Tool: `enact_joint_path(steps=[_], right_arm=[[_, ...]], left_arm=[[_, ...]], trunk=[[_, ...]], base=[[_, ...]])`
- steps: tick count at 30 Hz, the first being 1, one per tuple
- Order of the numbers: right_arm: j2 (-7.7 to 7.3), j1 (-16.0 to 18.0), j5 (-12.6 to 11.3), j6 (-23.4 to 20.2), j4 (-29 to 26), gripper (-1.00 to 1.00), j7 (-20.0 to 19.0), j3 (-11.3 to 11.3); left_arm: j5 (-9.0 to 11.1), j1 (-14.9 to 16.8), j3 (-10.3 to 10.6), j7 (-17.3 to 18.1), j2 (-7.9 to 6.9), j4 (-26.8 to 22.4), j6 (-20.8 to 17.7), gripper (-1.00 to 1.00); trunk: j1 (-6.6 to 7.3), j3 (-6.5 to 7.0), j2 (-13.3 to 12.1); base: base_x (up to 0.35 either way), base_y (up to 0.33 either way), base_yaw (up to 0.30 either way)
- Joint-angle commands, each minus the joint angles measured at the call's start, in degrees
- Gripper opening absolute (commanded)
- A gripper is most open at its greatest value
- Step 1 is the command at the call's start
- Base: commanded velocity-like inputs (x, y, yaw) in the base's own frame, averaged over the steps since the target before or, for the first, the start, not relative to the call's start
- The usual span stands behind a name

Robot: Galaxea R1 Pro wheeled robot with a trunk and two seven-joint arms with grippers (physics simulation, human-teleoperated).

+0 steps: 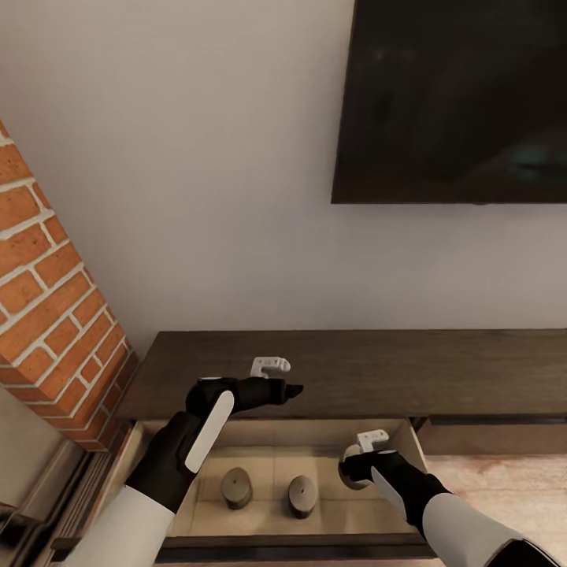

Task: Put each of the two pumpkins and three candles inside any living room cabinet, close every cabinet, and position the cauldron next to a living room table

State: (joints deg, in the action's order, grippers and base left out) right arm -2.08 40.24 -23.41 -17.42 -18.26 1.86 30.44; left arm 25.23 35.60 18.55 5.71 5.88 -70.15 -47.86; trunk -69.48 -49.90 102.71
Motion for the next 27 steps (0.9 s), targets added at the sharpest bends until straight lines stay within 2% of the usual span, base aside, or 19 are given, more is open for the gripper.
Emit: enact_joint_path(steps=[1, 11, 16, 27], right_arm=[[-0.07, 0.0, -0.1, -0.2, 0.3, -1.00, 0.3, 0.0], [-0.40, 0.0, -0.2, -0.4, 0.3, -1.00, -0.1, 0.1], [-0.16, 0.0, -0.2, -0.4, 1.2, -1.00, 1.4, 0.1], [-0.11, 0.0, -0.2, -0.5, 1.4, -1.00, 5.0, 0.1]], left_arm=[[0.0, -0.3, -0.1, 0.0, -0.01, -0.1, 0.3, 1.00], [0.0, -1.3, -0.1, 0.0, -0.07, 0.3, 3.5, 1.00], [0.0, -1.3, -0.1, 0.0, -0.06, 0.4, 4.9, 1.00], [0.0, -1.3, 0.0, 0.0, -0.08, -0.1, 5.1, 1.00]], trunk=[[0.00, 0.00, 0.0], [0.00, 0.00, 0.0], [0.00, 0.00, 0.0], [0.00, 0.00, 0.0]], base=[[0.000, 0.000, 0.000], [0.000, 0.000, 0.000], [0.000, 0.000, 0.000], [0.000, 0.000, 0.000]])
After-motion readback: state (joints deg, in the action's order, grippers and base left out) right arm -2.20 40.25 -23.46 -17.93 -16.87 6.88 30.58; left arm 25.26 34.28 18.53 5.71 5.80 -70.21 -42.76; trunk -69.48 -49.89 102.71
